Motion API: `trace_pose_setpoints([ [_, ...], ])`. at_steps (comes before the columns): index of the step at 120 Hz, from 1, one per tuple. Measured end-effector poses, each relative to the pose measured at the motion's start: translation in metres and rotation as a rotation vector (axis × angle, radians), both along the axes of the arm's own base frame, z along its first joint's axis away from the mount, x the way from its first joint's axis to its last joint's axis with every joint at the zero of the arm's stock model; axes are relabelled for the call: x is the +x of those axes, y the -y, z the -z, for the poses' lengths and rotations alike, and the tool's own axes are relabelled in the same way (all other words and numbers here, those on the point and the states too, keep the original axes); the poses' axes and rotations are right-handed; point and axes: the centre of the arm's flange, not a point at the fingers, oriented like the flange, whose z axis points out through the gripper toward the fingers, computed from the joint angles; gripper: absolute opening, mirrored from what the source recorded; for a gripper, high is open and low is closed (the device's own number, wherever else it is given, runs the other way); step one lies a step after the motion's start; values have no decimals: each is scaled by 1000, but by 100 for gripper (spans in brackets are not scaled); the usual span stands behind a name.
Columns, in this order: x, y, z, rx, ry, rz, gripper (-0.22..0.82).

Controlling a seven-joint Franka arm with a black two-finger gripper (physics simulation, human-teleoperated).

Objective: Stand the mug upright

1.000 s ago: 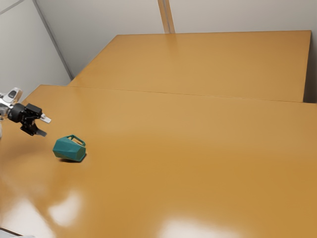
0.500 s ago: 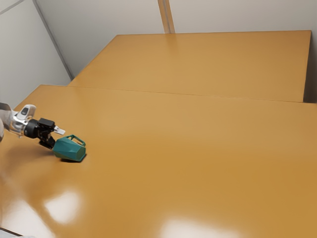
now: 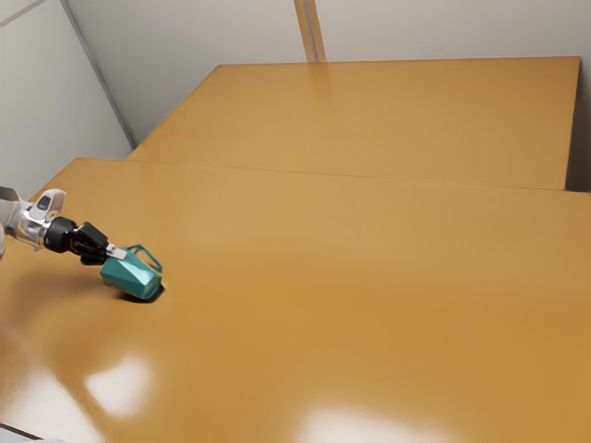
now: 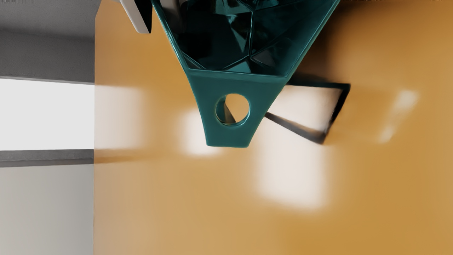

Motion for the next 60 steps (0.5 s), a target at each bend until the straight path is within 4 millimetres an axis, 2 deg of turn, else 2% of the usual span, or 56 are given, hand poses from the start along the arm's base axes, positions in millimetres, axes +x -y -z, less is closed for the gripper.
trace_pose_setpoints([
  [14,-4,4,-19,10,20,-1,-14],
  [21,-8,9,-37,18,37,-1,-14],
  [29,-7,23,-65,49,57,27,-14],
  [42,14,70,-108,147,67,142,-15],
  [60,44,133,-134,314,44,287,-17],
])
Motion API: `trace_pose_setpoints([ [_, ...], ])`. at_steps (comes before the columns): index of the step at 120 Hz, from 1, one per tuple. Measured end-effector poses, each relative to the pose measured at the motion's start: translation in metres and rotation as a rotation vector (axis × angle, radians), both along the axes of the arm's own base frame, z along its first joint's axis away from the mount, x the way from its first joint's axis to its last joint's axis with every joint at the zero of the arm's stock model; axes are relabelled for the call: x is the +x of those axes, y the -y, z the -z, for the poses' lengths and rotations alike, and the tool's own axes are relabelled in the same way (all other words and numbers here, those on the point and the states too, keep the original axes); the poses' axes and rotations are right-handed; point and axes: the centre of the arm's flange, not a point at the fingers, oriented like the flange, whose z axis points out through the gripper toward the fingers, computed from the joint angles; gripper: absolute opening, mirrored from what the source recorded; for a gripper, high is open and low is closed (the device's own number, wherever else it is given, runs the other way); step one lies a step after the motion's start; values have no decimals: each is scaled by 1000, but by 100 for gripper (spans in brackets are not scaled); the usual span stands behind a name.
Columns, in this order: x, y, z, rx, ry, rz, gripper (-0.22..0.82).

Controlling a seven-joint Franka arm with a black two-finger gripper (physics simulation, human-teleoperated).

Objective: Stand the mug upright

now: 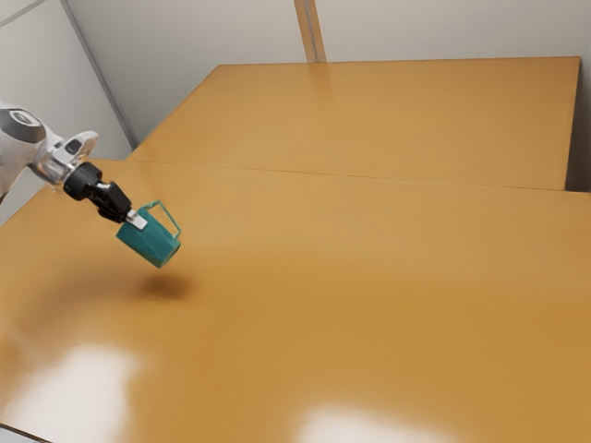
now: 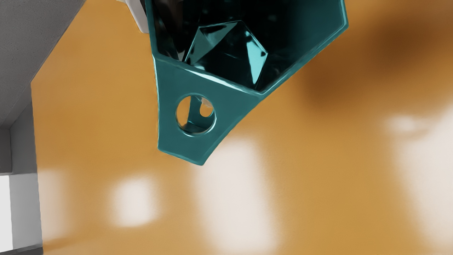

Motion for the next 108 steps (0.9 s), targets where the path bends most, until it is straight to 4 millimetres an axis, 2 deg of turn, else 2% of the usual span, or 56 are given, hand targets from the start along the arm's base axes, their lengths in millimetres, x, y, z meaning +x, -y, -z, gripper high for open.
trace_pose_setpoints([
  [28,45,109,-20,293,26,187,-18],
  [39,54,146,-35,412,55,240,-18],
  [47,56,167,-46,486,76,258,-18],
  [77,42,210,-20,617,93,212,-18],
  [91,31,230,1,644,101,185,-18],
  [108,23,236,28,670,102,133,-18],
])
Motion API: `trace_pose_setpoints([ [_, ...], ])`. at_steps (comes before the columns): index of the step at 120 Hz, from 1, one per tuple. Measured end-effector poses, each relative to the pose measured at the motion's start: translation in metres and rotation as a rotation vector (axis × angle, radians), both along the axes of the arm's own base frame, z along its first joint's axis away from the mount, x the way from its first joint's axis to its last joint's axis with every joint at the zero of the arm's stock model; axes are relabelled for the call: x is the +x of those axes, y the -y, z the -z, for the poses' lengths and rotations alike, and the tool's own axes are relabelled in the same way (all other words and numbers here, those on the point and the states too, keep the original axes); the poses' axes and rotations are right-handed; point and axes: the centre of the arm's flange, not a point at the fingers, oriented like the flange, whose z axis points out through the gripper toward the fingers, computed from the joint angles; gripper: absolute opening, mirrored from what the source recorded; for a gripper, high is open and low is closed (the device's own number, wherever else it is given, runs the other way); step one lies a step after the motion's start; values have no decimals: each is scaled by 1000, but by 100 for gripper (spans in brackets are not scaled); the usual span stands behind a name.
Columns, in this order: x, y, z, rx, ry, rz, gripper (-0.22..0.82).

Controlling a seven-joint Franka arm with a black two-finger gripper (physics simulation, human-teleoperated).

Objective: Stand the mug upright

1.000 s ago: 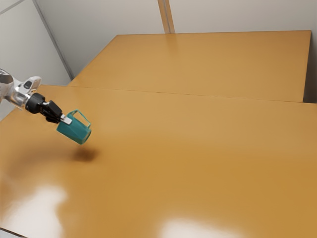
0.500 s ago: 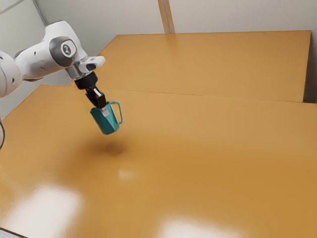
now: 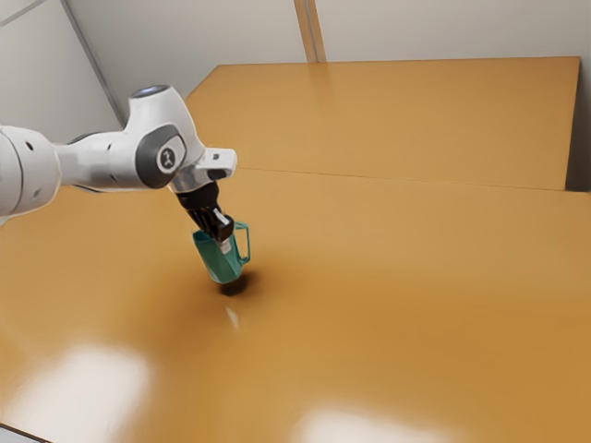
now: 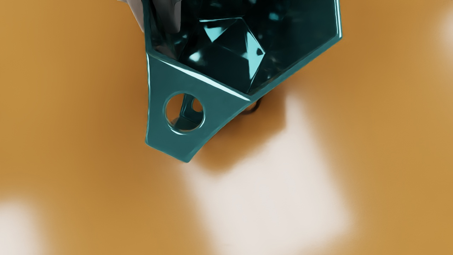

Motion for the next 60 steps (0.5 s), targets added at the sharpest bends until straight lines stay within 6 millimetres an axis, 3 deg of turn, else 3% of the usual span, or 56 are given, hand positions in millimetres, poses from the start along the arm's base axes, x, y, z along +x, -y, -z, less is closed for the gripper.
trace_pose_setpoints([
  [39,-3,6,29,14,33,-95,-18],
  [44,-3,8,29,13,37,-102,-12],
  [60,-3,13,24,8,56,-122,18],
])
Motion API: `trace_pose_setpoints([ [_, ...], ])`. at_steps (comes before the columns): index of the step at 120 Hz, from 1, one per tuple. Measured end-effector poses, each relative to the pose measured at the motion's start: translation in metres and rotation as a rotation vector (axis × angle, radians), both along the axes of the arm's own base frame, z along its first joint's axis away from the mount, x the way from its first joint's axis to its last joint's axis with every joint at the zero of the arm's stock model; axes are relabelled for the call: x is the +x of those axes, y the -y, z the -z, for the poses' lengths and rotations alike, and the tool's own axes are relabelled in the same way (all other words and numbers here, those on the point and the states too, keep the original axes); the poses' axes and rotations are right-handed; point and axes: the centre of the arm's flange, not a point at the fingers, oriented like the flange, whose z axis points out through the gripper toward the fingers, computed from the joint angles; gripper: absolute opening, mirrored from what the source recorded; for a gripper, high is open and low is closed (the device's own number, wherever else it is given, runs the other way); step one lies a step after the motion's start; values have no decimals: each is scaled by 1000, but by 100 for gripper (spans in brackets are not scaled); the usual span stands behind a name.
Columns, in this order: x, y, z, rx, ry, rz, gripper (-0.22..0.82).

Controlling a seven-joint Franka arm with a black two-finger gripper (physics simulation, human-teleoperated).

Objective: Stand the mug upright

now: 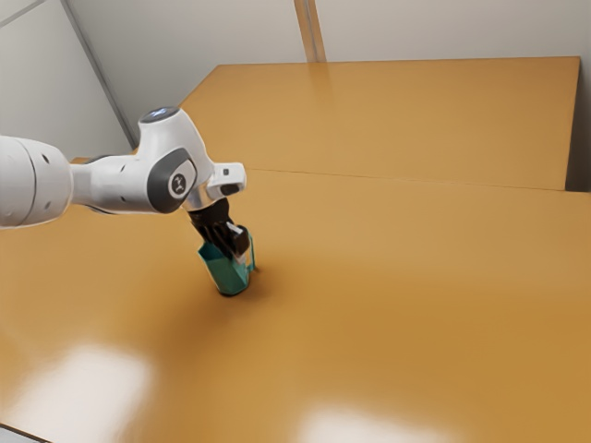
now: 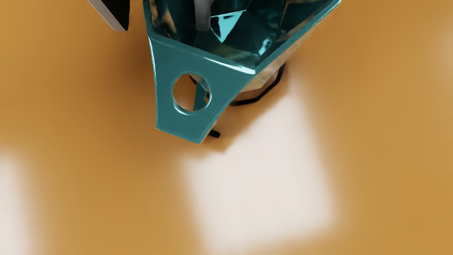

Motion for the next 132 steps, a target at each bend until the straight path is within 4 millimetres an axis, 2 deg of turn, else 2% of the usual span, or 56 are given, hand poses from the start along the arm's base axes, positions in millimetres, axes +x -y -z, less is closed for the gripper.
trace_pose_setpoints([
  [14,0,7,-14,-3,25,-6,36],
  [32,11,9,-43,-13,44,-19,48],
  [49,49,2,-85,-25,48,-38,54],
  [62,70,-3,-130,-26,61,-43,57],
  [71,76,-3,-159,-26,61,-40,58],
  [86,72,-2,-193,-26,38,-35,59],
  [103,61,-5,-217,-23,3,-36,60],
  [132,53,-12,-217,-20,-58,-48,60],
])
